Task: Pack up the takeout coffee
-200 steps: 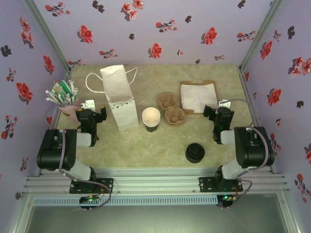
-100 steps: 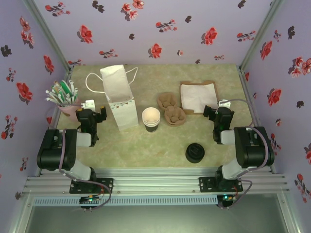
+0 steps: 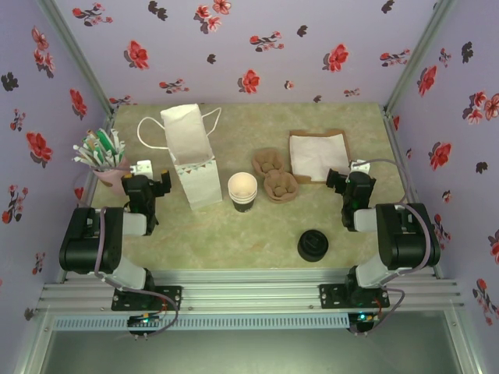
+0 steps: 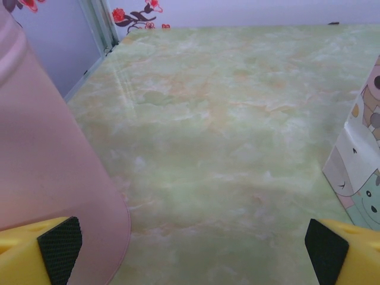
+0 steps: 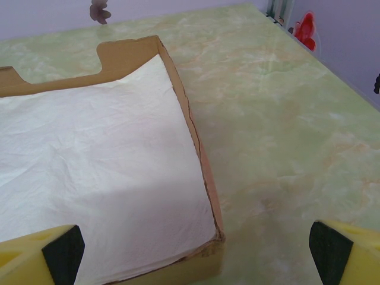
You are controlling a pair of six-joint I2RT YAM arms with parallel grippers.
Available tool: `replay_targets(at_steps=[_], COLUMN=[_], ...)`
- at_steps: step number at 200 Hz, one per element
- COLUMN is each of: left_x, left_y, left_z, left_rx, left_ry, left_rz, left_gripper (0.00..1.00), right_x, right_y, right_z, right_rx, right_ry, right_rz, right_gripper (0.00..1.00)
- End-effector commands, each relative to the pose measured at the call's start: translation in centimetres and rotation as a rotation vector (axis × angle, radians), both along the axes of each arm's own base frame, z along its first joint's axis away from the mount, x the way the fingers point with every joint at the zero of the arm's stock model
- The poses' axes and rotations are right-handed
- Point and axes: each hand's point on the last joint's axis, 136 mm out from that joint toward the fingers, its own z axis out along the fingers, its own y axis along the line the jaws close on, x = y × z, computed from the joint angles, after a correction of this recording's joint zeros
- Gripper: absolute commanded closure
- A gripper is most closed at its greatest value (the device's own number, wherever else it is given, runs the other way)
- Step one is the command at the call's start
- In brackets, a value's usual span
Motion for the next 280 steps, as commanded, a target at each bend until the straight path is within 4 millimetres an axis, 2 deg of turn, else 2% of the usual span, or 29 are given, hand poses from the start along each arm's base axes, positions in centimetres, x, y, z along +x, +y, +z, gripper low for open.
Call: replay_targets(at_steps=[1,6,10,30,64,87,107,127,134,138,147,176,191,215,219,253,280], left_x=[-0.8,-0.8,-1.7,-3.2,-4.5,-5.6,-7.0,-8.7,-9.5,-9.7,-10.6,-13.4,-14.7,-17.2,-17.6,-18.8,-18.4], left_y=[0.6,0.8,1.1,2.4,3.0,3.3,3.4,3.6,3.6,3.6,3.5,2.3,0.6,-2.4,-2.9,-4.9,-5.7], left_z=[1.7,2.5,1.9,3.4,5.9,7.8,9.2,10.3,9.8,11.0,11.2,12.2,13.8,16.1,16.3,16.5,15.4], left_rx=[0.015,0.012,0.013,-0.004,-0.006,-0.023,-0.087,-0.168,-0.203,-0.235,-0.296,-0.503,-0.593,-0.654,-0.652,-0.641,-0.718], left_ry=[-0.084,-0.112,-0.099,-0.155,-0.190,-0.205,-0.222,-0.223,-0.199,-0.219,-0.214,-0.193,-0.171,-0.092,-0.077,-0.008,0.012], left_rz=[0.035,0.053,0.068,0.152,0.183,0.201,0.223,0.251,0.264,0.268,0.279,0.271,0.194,0.033,0.004,-0.114,-0.131], left_gripper=[0.01,0.01,0.01,0.01,0.01,0.01,0.01,0.01,0.01,0.01,0.01,0.01,0.01,0.01,0.01,0.01,0.01], right_x=[0.6,0.4,0.2,-0.9,-3.0,-4.7,-6.6,-8.2,-8.8,-9.2,-10.1,-13.5,-15.3,-17.8,-18.4,-18.4,-17.2], right_y=[0.1,0.1,0.1,-0.1,-0.5,-0.7,-1.2,-0.8,-0.5,-0.3,0.1,0.9,1.4,0.6,0.6,3.9,6.1], right_z=[2.2,2.4,2.6,3.7,6.2,8.6,11.6,14.4,15.4,15.9,17.1,19.9,20.9,20.2,20.6,22.0,21.6], right_rx=[-0.013,-0.012,-0.012,-0.010,-0.003,0.038,0.115,0.191,0.218,0.230,0.258,0.339,0.360,0.408,0.421,0.527,0.588], right_ry=[-0.007,-0.001,-0.003,-0.057,-0.071,-0.101,-0.159,-0.194,-0.197,-0.195,-0.190,-0.128,-0.086,-0.018,-0.042,-0.066,-0.004], right_rz=[0.014,0.014,0.015,-0.003,-0.037,-0.062,-0.114,-0.107,-0.099,-0.092,-0.076,-0.057,-0.040,-0.125,-0.123,0.052,0.155], right_gripper=[0.01,0.01,0.01,0.01,0.01,0.01,0.01,0.01,0.01,0.01,0.01,0.01,0.01,0.01,0.01,0.01,0.01])
